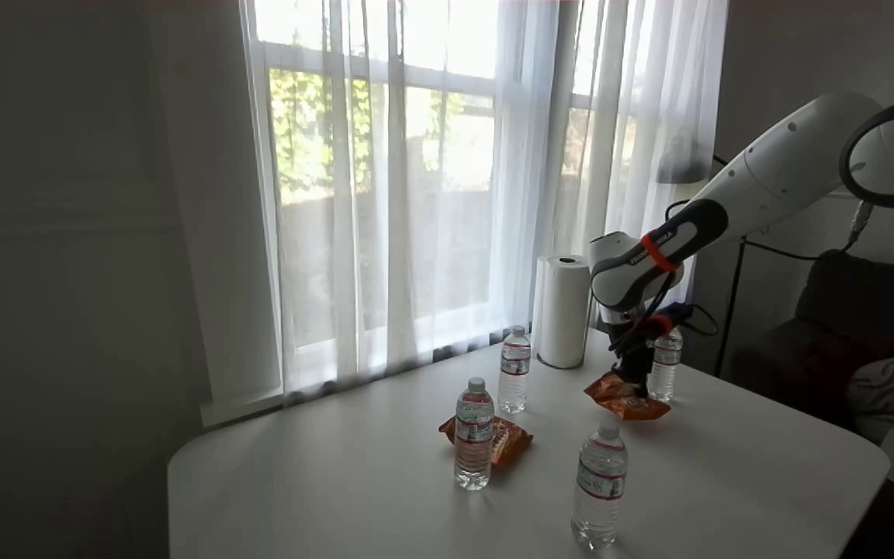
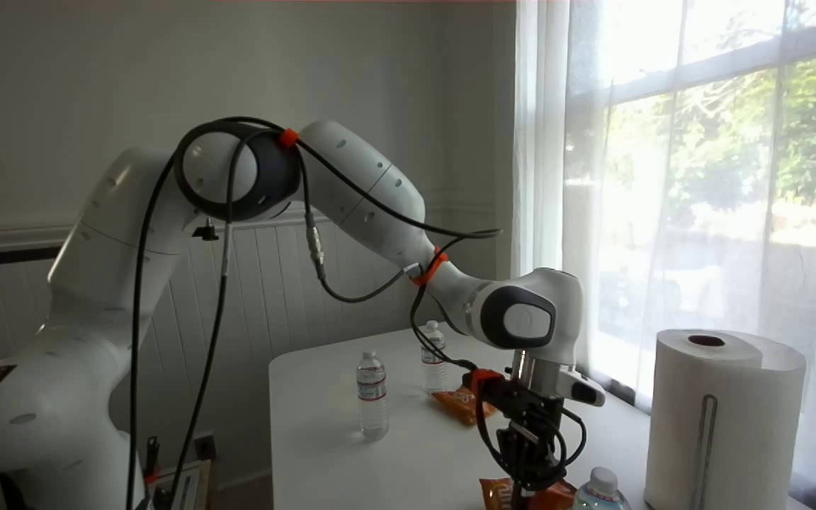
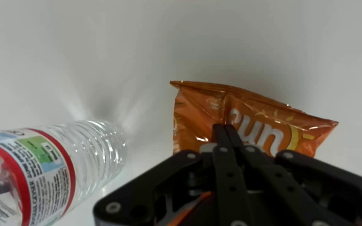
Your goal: Pick up the water bottle to the right and move it further to the right on the table, pick up one orange packet and put it next to the water bottle on the right, pick up the bottommost water bottle and place it a little behind the water bottle on the right, pick up the orange packet to the left and put it next to the water bottle by itself
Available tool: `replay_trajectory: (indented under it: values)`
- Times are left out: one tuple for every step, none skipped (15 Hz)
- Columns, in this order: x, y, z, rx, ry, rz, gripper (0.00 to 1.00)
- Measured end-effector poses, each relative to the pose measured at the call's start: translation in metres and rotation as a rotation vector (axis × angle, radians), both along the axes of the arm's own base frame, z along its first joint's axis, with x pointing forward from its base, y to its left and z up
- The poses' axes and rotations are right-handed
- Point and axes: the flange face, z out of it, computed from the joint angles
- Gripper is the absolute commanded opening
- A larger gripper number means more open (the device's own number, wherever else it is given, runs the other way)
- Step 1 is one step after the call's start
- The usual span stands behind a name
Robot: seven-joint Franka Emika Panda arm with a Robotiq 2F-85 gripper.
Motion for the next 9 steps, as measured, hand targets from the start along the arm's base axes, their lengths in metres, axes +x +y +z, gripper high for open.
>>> replay_trajectory:
  values:
    - [0.001, -0.001, -0.001, -0.001, -0.002, 0.001, 0.34]
    - [0.001, -0.002, -0.002, 0.000, -0.003, 0.003, 0.42]
    - [0.001, -0.002, -0.002, 0.000, -0.003, 0.005, 0.48]
    - [0.001, -0.003, -0.001, 0.001, -0.005, 0.007, 0.54]
    - [0.002, -0.003, 0.000, 0.000, -0.007, 0.011, 0.62]
    - [0.003, -0.002, 0.001, -0.001, -0.010, 0.015, 0.68]
    - [0.004, -0.002, 0.003, -0.004, -0.013, 0.020, 0.74]
    - [0.004, -0.001, 0.006, -0.007, -0.017, 0.026, 0.82]
    - [0.005, 0.001, 0.010, -0.007, -0.023, 0.031, 0.88]
